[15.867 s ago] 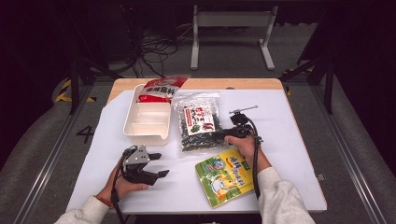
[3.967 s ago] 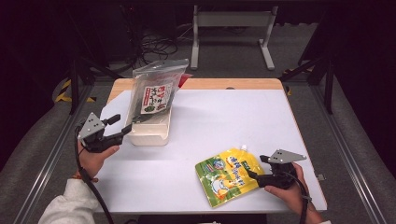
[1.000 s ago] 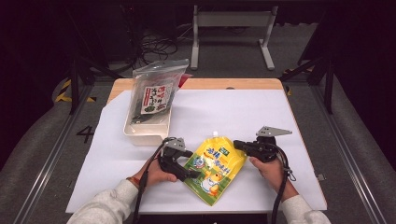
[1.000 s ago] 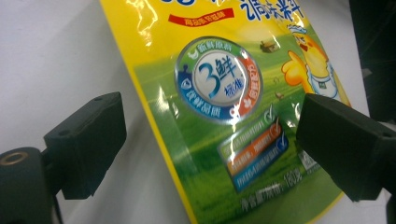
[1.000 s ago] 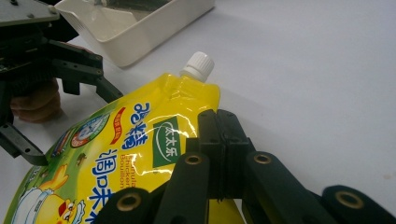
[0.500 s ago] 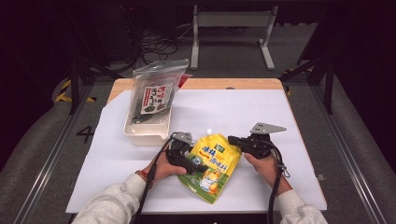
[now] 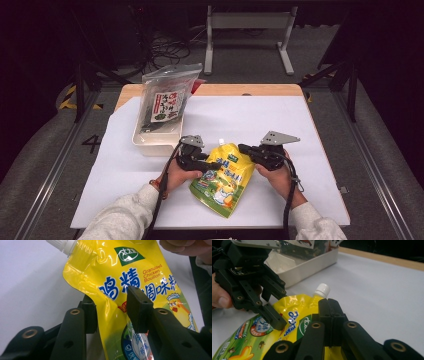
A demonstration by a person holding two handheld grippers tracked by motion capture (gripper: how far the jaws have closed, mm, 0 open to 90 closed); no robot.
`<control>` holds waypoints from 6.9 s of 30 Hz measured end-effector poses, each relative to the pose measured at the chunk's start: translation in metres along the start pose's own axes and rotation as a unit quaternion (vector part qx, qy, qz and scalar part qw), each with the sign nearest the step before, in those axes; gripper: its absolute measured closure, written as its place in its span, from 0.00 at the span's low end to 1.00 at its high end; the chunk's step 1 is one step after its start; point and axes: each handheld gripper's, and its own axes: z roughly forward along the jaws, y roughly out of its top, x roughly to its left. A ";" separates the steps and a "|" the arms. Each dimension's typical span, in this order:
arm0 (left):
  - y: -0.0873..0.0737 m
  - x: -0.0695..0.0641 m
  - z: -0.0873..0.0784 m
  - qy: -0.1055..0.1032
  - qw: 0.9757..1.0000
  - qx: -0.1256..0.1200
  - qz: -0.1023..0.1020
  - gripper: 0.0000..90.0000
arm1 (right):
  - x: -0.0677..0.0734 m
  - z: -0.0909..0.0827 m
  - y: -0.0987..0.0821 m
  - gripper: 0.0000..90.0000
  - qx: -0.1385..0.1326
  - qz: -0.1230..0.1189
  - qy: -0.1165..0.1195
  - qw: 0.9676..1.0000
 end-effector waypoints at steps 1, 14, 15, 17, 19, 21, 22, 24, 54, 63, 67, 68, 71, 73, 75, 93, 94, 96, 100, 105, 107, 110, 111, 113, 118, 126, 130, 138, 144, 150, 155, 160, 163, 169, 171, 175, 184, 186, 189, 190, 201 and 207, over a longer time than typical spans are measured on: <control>0.001 -0.002 -0.002 0.004 1.000 0.001 0.010 0.73 | 0.002 0.000 0.001 1.00 -0.001 -0.007 -0.001 1.000; 0.000 -0.012 0.001 0.034 0.996 0.025 0.073 1.00 | 0.036 0.006 0.009 1.00 0.018 -0.075 0.018 0.997; 0.000 -0.012 0.000 0.037 0.996 0.024 0.076 1.00 | 0.033 0.002 0.007 0.99 0.019 -0.072 0.007 0.997; 0.000 -0.015 -0.004 0.044 0.996 0.018 0.077 1.00 | 0.028 -0.005 0.002 0.96 0.026 -0.062 0.002 0.998; 0.000 -0.017 -0.007 0.053 0.995 0.014 0.084 1.00 | 0.025 -0.011 -0.004 0.95 0.042 -0.060 -0.011 0.997; 0.000 -0.017 -0.012 0.057 0.995 0.010 0.087 1.00 | 0.022 -0.021 -0.011 0.94 0.056 -0.051 -0.010 0.997; -0.001 -0.019 -0.014 0.067 0.993 0.011 0.092 1.00 | 0.020 -0.027 -0.014 0.94 0.061 -0.047 -0.015 0.997; -0.002 -0.020 -0.017 0.068 0.993 0.009 0.093 0.99 | 0.019 -0.031 -0.017 0.94 0.065 -0.035 -0.010 0.997; -0.003 -0.005 0.004 0.032 0.995 0.058 0.069 0.87 | 0.035 0.004 -0.054 1.00 0.148 -0.025 -0.021 0.988; -0.001 -0.005 0.006 0.026 0.996 0.057 0.067 0.97 | 0.034 0.003 -0.054 1.00 0.146 -0.025 -0.018 0.989; 0.000 -0.013 0.005 0.047 0.994 0.054 0.085 1.00 | 0.033 0.002 -0.054 0.99 0.143 -0.020 -0.015 0.989; -0.001 -0.011 0.000 0.039 0.996 0.041 0.074 1.00 | 0.032 0.001 -0.054 0.97 0.139 -0.018 -0.013 0.990; -0.001 -0.012 -0.006 0.038 0.997 0.024 0.070 1.00 | 0.031 -0.004 -0.049 0.97 0.123 -0.014 -0.007 0.992; 0.000 -0.016 -0.016 0.035 0.996 0.001 0.077 1.00 | 0.031 -0.008 -0.045 0.96 0.112 -0.015 -0.006 0.994; 0.001 -0.018 -0.019 0.034 0.996 -0.009 0.081 1.00 | 0.031 -0.012 -0.043 0.95 0.103 -0.016 -0.003 0.995; 0.009 -0.054 -0.066 0.056 0.985 -0.112 0.115 1.00 | 0.032 -0.049 -0.045 0.63 0.075 -0.051 -0.016 0.996; 0.010 -0.057 -0.070 0.053 0.985 -0.121 0.115 1.00 | 0.031 -0.050 -0.045 0.62 0.075 -0.050 -0.018 0.996; 0.011 -0.060 -0.072 0.057 0.983 -0.124 0.120 1.00 | 0.029 -0.051 -0.046 0.62 0.075 -0.046 -0.021 0.996; 0.011 -0.059 -0.077 0.061 0.982 -0.130 0.122 1.00 | 0.025 -0.054 -0.047 0.61 0.072 -0.037 -0.025 0.996; 0.011 -0.056 -0.080 0.060 0.982 -0.136 0.121 1.00 | 0.026 -0.053 -0.047 0.60 0.075 -0.039 -0.022 0.996; 0.013 -0.058 -0.082 0.065 0.980 -0.140 0.128 1.00 | 0.026 -0.053 -0.049 0.59 0.078 -0.039 -0.023 0.996; 0.015 -0.062 -0.086 0.067 0.978 -0.148 0.132 1.00 | 0.025 -0.053 -0.050 0.58 0.082 -0.038 -0.025 0.996; 0.015 -0.063 -0.089 0.070 0.977 -0.150 0.136 1.00 | 0.025 -0.053 -0.050 0.57 0.082 -0.036 -0.025 0.996; 0.016 -0.062 -0.096 0.073 0.975 -0.162 0.136 1.00 | 0.025 -0.053 -0.049 0.56 0.080 -0.035 -0.026 0.996; 0.019 -0.062 -0.111 0.077 0.970 -0.184 0.139 1.00 | 0.024 -0.053 -0.049 0.55 0.078 -0.031 -0.027 0.996; 0.024 -0.060 -0.137 0.095 0.960 -0.221 0.143 1.00 | 0.022 -0.053 -0.050 0.53 0.077 -0.025 -0.031 0.996; 0.025 -0.051 -0.160 0.115 0.951 -0.250 0.141 1.00 | 0.021 -0.052 -0.050 0.53 0.076 -0.021 -0.031 0.996; 0.019 -0.034 -0.195 0.138 0.939 -0.288 0.129 1.00 | 0.020 -0.051 -0.052 0.51 0.078 -0.015 -0.033 0.996; 0.009 -0.018 -0.208 0.165 0.932 -0.302 0.111 1.00 | 0.020 -0.049 -0.052 0.50 0.081 -0.016 -0.031 0.996; 0.003 -0.005 -0.206 0.170 0.936 -0.292 0.099 1.00 | 0.021 -0.048 -0.053 0.49 0.084 -0.015 -0.031 0.996; -0.002 0.002 -0.211 0.191 0.931 -0.295 0.096 1.00 | 0.021 -0.047 -0.054 0.49 0.088 -0.016 -0.029 0.996; -0.006 0.012 -0.207 0.172 0.933 -0.302 0.088 1.00 | 0.021 -0.045 -0.055 0.48 0.092 -0.015 -0.027 0.995; -0.008 0.016 -0.201 0.165 0.937 -0.295 0.092 1.00 | 0.023 -0.045 -0.054 0.48 0.092 -0.018 -0.026 0.995; -0.014 0.030 -0.190 0.163 0.943 -0.280 0.073 1.00 | 0.023 -0.045 -0.054 0.48 0.092 -0.017 -0.024 0.995; -0.015 0.032 -0.188 0.160 0.945 -0.279 0.068 1.00 | 0.023 -0.045 -0.054 0.48 0.092 -0.018 -0.024 0.995; -0.017 0.038 -0.179 0.153 0.949 -0.268 0.071 0.99 | 0.024 -0.044 -0.055 0.48 0.094 -0.018 -0.022 0.995; -0.023 0.043 -0.173 0.156 0.952 -0.257 0.061 0.98 | 0.026 -0.043 -0.054 0.48 0.095 -0.021 -0.019 0.995; -0.024 0.045 -0.172 0.163 0.953 -0.249 0.060 0.98 | 0.027 -0.044 -0.053 0.48 0.092 -0.023 -0.018 0.995; -0.025 0.045 -0.173 0.165 0.953 -0.247 0.062 0.97 | 0.027 -0.044 -0.052 0.48 0.091 -0.024 -0.017 0.995; -0.025 0.045 -0.173 0.167 0.952 -0.246 0.064 0.97 | 0.027 -0.044 -0.052 0.48 0.091 -0.023 -0.017 0.995; -0.028 0.039 -0.181 0.197 0.949 -0.238 0.067 0.91 | 0.027 -0.046 -0.050 0.48 0.084 -0.017 -0.012 0.996; -0.030 0.035 -0.183 0.210 0.950 -0.219 0.078 0.96 | 0.030 -0.046 -0.048 0.48 0.083 -0.027 -0.012 0.996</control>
